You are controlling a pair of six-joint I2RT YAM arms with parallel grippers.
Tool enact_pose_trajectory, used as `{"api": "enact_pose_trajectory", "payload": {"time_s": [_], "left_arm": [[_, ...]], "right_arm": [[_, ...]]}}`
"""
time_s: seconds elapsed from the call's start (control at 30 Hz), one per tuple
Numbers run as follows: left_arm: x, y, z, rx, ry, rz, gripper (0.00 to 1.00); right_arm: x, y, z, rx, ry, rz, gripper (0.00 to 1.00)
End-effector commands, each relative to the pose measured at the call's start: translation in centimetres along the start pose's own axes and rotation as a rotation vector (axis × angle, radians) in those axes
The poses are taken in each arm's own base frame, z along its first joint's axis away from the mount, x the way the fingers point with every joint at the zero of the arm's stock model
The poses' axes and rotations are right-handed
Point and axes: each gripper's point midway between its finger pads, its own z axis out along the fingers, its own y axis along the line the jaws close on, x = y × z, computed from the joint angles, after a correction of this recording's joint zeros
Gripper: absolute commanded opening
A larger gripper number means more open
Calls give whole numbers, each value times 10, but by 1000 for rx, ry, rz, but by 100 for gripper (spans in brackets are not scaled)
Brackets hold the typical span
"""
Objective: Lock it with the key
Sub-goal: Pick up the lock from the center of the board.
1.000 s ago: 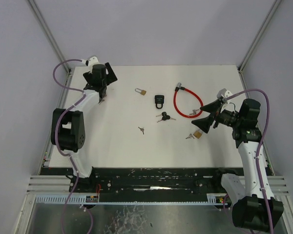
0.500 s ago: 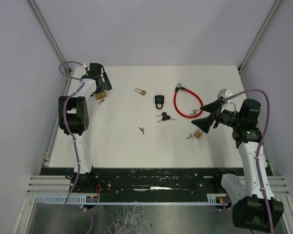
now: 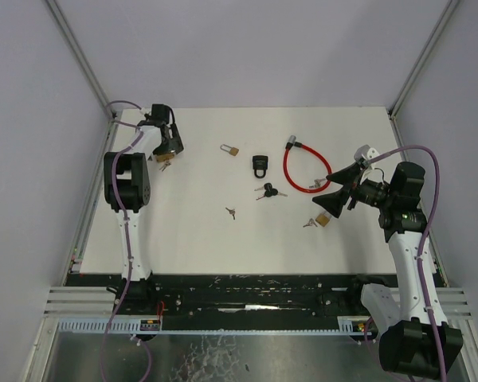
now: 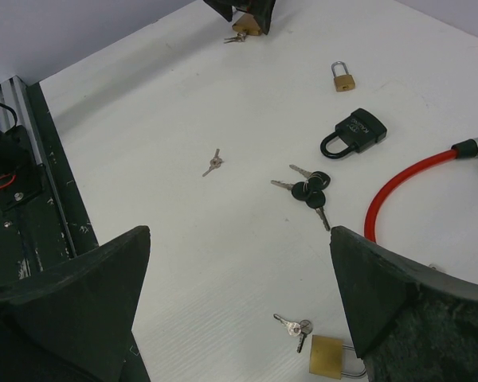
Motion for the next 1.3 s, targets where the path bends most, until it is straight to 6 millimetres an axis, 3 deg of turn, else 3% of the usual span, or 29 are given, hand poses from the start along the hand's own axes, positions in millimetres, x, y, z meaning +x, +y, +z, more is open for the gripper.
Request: {"api": "enact_pose_trajectory", "payload": {"time_s": [0.0,0.17,0.4,0.5,0.6,1.13,1.27], "left_arm": [[-18,1,-6,-8,-34,22,100],[-25,-2,-2,45,-24,16,89],[-26,9,0,82,-8,-15,89],[-23,8,3,103,4,-19,89],[-19,6,8,117,20,-18,82],[-6,1,22,135,59,-7,82],[-1,-1,25,146,73,-5,76]], "right_arm": [[-8,3,0,-28,-25,-26,100],[-7,3,1,-29,-24,-20,100],[-7,1,1,-26,-22,-16,100],[-6,0,1,-21,-20,-16,100],[-6,0,2,-23,-19,-13,100],[-4,-1,2,-24,-17,-7,100],[-5,-1,2,-25,-17,-8,100]]}}
